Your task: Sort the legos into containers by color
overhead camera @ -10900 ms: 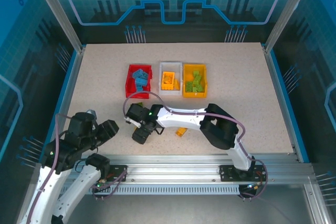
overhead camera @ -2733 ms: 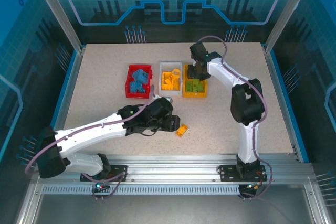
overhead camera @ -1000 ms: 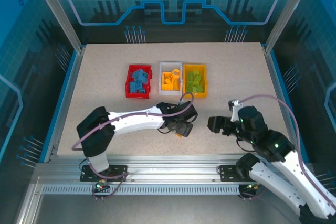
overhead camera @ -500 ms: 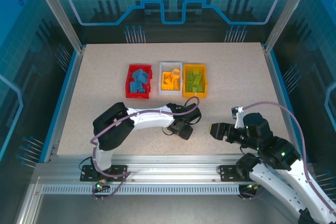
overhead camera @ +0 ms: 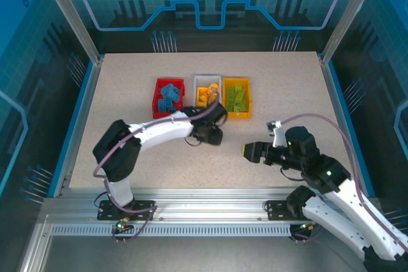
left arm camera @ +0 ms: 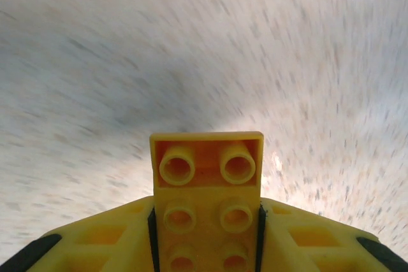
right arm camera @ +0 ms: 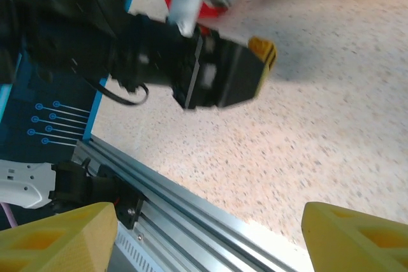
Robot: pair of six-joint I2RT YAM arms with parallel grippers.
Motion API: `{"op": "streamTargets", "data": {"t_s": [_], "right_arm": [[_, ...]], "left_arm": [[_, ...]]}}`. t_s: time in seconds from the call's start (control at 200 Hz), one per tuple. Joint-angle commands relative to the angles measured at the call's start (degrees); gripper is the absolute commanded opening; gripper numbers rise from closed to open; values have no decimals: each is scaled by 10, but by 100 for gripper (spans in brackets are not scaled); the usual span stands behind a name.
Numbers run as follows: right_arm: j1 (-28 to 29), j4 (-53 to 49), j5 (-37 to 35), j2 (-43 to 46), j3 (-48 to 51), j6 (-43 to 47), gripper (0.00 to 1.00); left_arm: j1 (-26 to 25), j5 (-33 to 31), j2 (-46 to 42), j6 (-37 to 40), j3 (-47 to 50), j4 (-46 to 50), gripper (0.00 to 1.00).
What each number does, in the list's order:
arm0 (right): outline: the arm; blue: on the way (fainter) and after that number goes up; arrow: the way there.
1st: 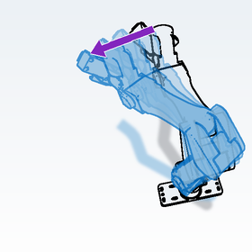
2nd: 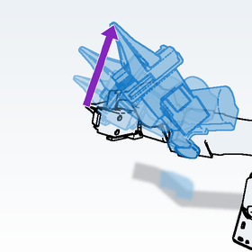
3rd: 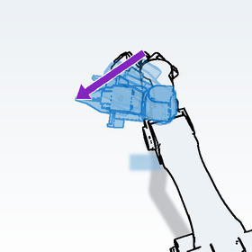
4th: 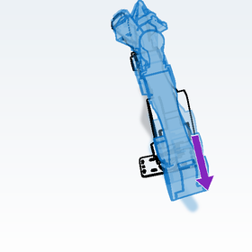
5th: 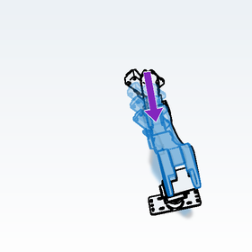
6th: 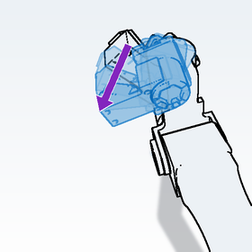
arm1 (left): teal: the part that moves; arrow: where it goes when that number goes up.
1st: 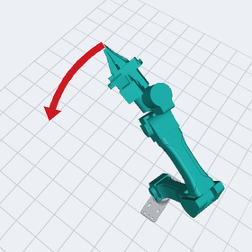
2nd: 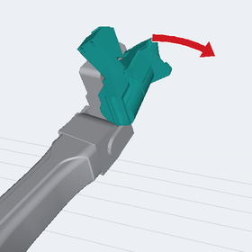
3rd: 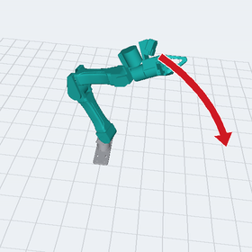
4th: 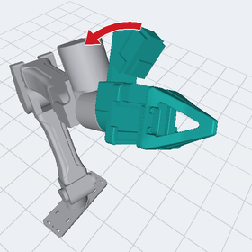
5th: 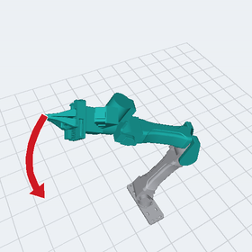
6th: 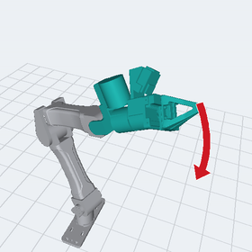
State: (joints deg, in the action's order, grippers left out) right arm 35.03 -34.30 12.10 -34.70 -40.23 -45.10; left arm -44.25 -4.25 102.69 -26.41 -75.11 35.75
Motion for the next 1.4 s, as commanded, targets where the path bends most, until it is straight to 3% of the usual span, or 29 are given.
{"op": "streamTargets", "data": {"t_s": [0.0,0.195,0.375,0.535,0.76,0.91,1.065,1.251,1.396], "right_arm": [[10,117,19,-69,-30,26,77],[18,202,-67,-162,-75,36,76],[25,234,-125,-227,-122,38,76],[28,236,-133,-265,-149,42,75],[31,237,-129,-272,-140,38,75],[32,238,-126,-267,-128,34,76],[32,229,-117,-271,-130,40,77],[33,201,-122,-262,-143,62,77],[32,143,-157,-243,-159,88,81]], "left_arm": [[54,36,-13,17,-57,19,40],[132,39,52,23,-167,34,40],[161,35,142,20,-282,52,40],[171,12,201,11,-353,65,40],[190,32,258,-4,-419,78,41],[201,40,287,-6,-452,103,50],[203,48,265,-8,-446,104,59],[202,75,195,-20,-422,95,61],[201,86,94,-41,-333,58,62]]}}
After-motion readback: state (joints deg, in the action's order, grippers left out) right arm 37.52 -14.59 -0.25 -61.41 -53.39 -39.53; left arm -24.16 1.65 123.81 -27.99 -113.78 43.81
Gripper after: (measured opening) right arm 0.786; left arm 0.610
